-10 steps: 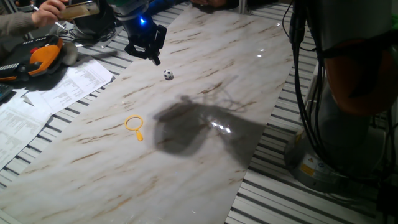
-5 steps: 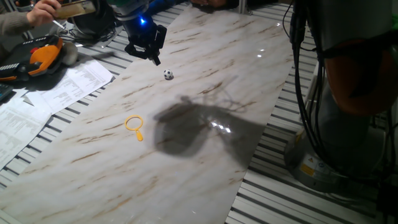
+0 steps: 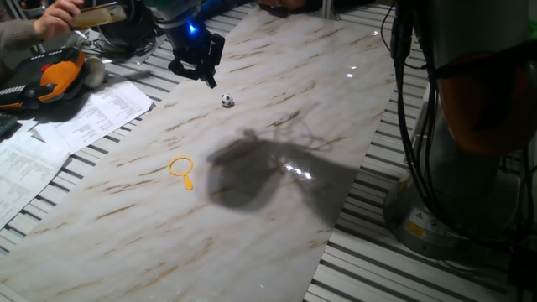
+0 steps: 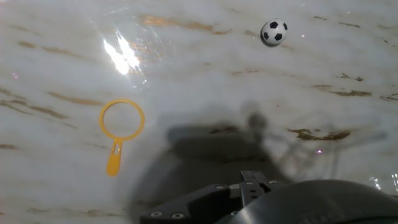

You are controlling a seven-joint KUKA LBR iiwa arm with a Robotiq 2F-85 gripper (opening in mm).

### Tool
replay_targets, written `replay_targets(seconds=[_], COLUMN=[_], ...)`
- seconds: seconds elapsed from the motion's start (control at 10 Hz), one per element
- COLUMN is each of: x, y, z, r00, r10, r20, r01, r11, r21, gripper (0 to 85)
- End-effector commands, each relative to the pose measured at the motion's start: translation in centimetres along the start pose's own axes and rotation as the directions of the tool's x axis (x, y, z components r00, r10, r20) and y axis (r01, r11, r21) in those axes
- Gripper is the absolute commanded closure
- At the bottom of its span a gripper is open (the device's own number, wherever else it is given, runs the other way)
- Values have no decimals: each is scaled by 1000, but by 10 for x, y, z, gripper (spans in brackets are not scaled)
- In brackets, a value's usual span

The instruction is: Attach the bubble ring to the ball

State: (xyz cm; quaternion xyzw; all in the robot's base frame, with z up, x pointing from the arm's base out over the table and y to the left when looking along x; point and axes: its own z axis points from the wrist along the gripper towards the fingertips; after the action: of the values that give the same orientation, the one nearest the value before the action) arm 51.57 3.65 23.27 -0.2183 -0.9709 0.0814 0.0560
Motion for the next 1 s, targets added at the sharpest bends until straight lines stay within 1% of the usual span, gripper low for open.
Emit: replay_targets(seconds=[0.0,0.2,0.6,0.9], x=[0,0,0,0], y=[0,0,0,0], z=[0,0,0,0], r00=[1000,1000,1000,1000], r10=[0,-1,-2,-2], r20=[-1,-7,-5,-1], r01=[0,1,1,2], r11=[1000,1000,1000,1000], r21=[-1,-4,-8,-3], gripper=[850,850,850,850])
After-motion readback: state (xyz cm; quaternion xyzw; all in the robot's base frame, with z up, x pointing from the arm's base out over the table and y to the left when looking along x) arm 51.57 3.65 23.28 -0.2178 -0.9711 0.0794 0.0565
